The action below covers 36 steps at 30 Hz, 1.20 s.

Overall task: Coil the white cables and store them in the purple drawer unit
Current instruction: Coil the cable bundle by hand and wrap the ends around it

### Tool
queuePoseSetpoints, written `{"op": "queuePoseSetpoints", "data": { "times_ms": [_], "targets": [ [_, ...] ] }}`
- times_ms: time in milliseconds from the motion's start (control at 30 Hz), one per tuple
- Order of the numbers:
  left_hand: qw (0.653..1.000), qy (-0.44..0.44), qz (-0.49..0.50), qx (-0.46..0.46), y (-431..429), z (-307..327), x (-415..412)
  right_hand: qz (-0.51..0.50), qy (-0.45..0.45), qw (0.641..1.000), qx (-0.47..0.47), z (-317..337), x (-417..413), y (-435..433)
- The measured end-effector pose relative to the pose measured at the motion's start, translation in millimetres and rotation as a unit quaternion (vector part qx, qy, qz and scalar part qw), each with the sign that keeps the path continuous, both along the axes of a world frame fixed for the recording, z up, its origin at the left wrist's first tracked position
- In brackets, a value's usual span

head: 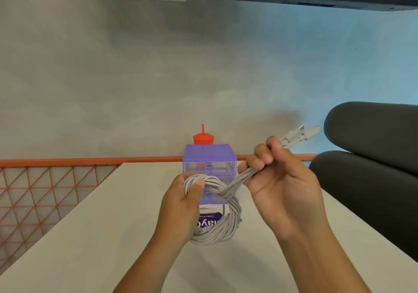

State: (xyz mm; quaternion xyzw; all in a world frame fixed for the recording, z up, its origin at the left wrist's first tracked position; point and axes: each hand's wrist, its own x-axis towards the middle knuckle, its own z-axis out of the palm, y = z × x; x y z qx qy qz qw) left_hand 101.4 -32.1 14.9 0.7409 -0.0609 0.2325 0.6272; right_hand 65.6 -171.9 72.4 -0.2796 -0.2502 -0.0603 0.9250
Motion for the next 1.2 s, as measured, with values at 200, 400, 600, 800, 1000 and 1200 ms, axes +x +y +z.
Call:
{"op": "queuePoseSetpoints", "data": {
  "times_ms": [200,400,600,800,1000,1200],
  "targets": [
    [0.998,-0.028,0.061,-0.022,6,5,-2,-0.014,-0.022,0.969,-0.247,-3,-1,-11],
    [0.995,-0.049,0.079,-0.024,11,15,-5,-0.295,0.127,0.923,-0.210,-2,17,-43],
    [0.996,-0.043,0.071,-0.023,7,14,-7,-0.642,0.052,0.534,-0.548,-32,39,-48],
    [0.995,-0.056,0.086,-0.012,6,14,-6,-0.363,-0.313,0.589,-0.651,-30,8,12],
    [0.994,-0.046,0.091,-0.027,10,14,-3,-0.416,-0.335,0.441,-0.721,-55,20,34],
    [0.994,-0.045,0.103,-0.004,16,12,-1,-0.273,-0.246,0.798,-0.478,-24,6,19]
  ]
}}
